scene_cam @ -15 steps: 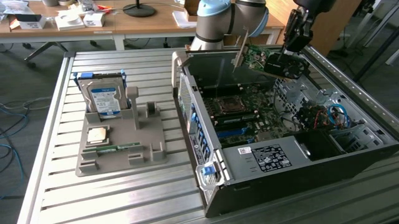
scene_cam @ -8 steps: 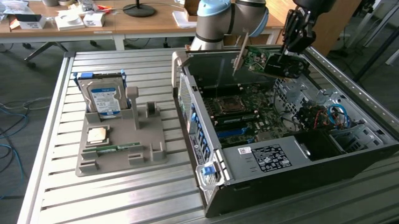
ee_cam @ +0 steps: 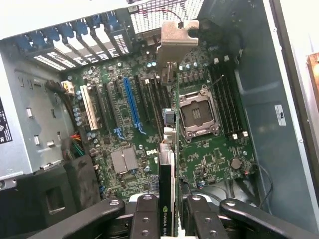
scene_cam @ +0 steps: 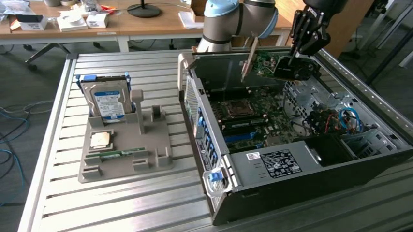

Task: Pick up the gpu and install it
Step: 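Insert the gpu into the slot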

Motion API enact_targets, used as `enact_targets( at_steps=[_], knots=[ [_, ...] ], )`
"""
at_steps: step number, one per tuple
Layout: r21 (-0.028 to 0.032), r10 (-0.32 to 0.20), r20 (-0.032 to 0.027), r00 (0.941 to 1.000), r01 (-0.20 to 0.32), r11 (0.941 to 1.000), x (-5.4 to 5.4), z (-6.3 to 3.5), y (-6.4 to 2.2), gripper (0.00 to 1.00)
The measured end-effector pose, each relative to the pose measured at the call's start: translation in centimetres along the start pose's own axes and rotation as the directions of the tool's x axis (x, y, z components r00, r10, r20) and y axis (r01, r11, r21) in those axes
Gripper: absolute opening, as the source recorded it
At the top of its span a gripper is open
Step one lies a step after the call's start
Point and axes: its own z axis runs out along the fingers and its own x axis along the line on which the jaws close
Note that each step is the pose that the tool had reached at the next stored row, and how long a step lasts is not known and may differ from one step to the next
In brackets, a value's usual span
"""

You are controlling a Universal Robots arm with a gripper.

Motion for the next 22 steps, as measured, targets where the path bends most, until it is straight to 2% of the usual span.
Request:
enact_targets(
  at_steps=[7, 11, 15, 19, 22],
  knots=[
    [0.0000, -0.006, -0.0003, 1.0000, 0.006, 1.0000, -0.01, 0.01, 0.00, 0.26],
    [-0.0001, -0.067, -0.0036, 0.9977, 0.067, 0.9977, 0.00, 0.05, 0.01, 0.26],
    [-0.0007, -0.139, -0.0070, 0.9903, 0.139, 0.9903, 0.00, 0.13, 0.01, 0.26],
    [-0.0014, -0.208, -0.0106, 0.9780, 0.208, 0.9780, 0.00, 0.26, 0.00, 0.26],
    [-0.0014, -0.216, -0.0110, 0.9762, 0.216, 0.9763, 0.00, 0.26, 0.00, 0.26]
  ],
)
